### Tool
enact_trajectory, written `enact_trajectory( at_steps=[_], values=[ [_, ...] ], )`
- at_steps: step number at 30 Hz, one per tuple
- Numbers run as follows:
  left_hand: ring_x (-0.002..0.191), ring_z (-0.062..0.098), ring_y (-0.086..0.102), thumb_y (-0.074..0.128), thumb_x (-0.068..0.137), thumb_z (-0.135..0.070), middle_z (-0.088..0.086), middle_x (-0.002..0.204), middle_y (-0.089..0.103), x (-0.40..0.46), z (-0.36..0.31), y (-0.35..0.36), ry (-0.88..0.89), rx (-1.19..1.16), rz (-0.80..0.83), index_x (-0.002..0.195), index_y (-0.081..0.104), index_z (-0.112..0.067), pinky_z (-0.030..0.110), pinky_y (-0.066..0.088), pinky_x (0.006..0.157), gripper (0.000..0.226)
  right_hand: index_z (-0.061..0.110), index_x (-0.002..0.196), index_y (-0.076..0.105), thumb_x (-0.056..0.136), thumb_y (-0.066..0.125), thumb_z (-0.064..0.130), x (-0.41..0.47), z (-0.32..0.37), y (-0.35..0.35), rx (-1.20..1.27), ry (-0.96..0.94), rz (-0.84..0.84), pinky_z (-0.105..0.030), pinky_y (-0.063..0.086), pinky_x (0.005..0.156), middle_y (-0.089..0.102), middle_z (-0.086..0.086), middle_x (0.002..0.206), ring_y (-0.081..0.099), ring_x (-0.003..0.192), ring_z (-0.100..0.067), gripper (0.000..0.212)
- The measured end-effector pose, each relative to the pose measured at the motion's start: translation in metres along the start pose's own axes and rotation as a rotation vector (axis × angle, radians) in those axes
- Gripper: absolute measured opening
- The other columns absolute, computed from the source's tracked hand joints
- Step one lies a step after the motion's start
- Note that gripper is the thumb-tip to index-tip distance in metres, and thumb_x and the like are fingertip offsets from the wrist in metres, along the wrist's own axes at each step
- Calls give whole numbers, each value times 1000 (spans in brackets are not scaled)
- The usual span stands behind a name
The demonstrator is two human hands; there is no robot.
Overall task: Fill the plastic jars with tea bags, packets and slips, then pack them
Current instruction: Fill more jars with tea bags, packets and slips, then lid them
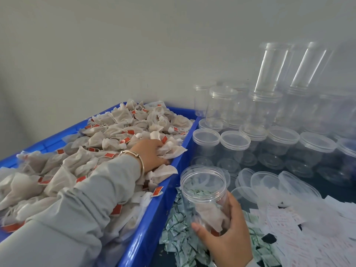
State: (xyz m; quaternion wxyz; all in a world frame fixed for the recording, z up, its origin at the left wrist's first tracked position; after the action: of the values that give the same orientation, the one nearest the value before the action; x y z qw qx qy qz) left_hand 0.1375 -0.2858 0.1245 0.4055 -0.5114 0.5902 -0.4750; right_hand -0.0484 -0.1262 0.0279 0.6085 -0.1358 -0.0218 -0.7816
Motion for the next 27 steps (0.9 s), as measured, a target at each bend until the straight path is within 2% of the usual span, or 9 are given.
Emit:
enact_trajectory(
  at_steps=[2, 4, 9, 12, 15, 18, 20, 24, 27],
  values=[
    [105, 19, 54, 69, 78, -48, 0, 120, 58, -1, 6, -10, -18, -13, -32, 130, 51, -21, 26, 41, 84, 62, 47, 130, 36, 43, 93, 38, 0, -1, 0, -1, 8, 4, -42, 48, 100, 52, 20, 131, 52, 120, -3, 105],
    [94, 13, 51, 74, 74, -44, -5, 107, 56, -3, 11, -17, -14, -109, -42, 117, 58, -23, 23, 39, 77, 50, 43, 134, 37, 39, 90, 46, 0, -3, 0, 5, 17, 13, -43, 49, 99, 52, 20, 131, 53, 120, -5, 109],
    [81, 10, 55, 73, 77, -29, -9, 91, 60, -10, 13, -37, 34, -243, -97, 89, 59, -26, 18, 39, 64, 19, 51, 128, 36, 46, 94, 31, 0, -7, 1, 25, 24, 26, -38, 52, 96, 51, 22, 132, 51, 122, -2, 102],
    [76, 14, 61, 72, 79, -27, 1, 87, 67, -13, 17, -48, 19, -348, -138, 89, 65, -16, 25, 50, 71, 17, 51, 126, 37, 47, 94, 28, 1, -7, 1, 18, 20, 26, -33, 50, 98, 50, 24, 131, 50, 121, 1, 100],
    [78, 18, 68, 73, 79, -21, 6, 89, 70, -19, 19, -53, -10, -747, -163, 96, 66, -11, 30, 57, 75, 21, 48, 126, 37, 46, 93, 31, 2, -7, 2, 29, 18, 36, -20, 48, 97, 49, 25, 132, 49, 121, 6, 99],
    [74, 15, 70, 72, 79, -25, 5, 88, 70, -24, 12, -55, 14, -948, -199, 96, 66, -7, 20, 57, 60, 26, 44, 129, 37, 48, 92, 30, 2, -7, 4, 40, 25, 59, -23, 48, 99, 48, 22, 134, 48, 123, 5, 99],
    [75, 16, 69, 72, 76, -31, 6, 88, 69, -27, 9, -59, 23, -1041, -234, 90, 66, -8, 20, 56, 57, 27, 46, 126, 37, 47, 91, 32, 2, -6, 4, 44, 26, 60, -21, 47, 98, 48, 22, 134, 48, 123, 4, 97],
    [78, 15, 71, 66, 66, -24, 5, 89, 71, -33, -16, -47, 95, -1483, -31, 89, 65, -10, 27, 58, 59, 27, 51, 119, 37, 49, 93, 26, 2, -6, 4, 38, 31, 59, -16, 45, 97, 46, 26, 131, 48, 120, 8, 93],
    [76, 13, 70, 63, 69, -17, 0, 82, 72, -43, -46, -39, 246, -1563, 108, 83, 72, -17, 26, 56, 59, 17, 50, 119, 37, 49, 94, 24, 2, -6, 4, 33, 20, 51, -5, 44, 87, 46, 27, 129, 47, 115, 16, 94]
  ],
)
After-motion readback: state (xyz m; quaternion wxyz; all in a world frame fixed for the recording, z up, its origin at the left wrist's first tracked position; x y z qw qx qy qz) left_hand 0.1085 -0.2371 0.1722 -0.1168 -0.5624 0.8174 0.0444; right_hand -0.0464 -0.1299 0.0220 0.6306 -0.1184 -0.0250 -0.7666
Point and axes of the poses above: each hand's wrist, its own x-axis towards the middle knuckle, its own y-axis out of the palm, z = x × y, the point moved 9 cm from there along x, towards the middle knuckle
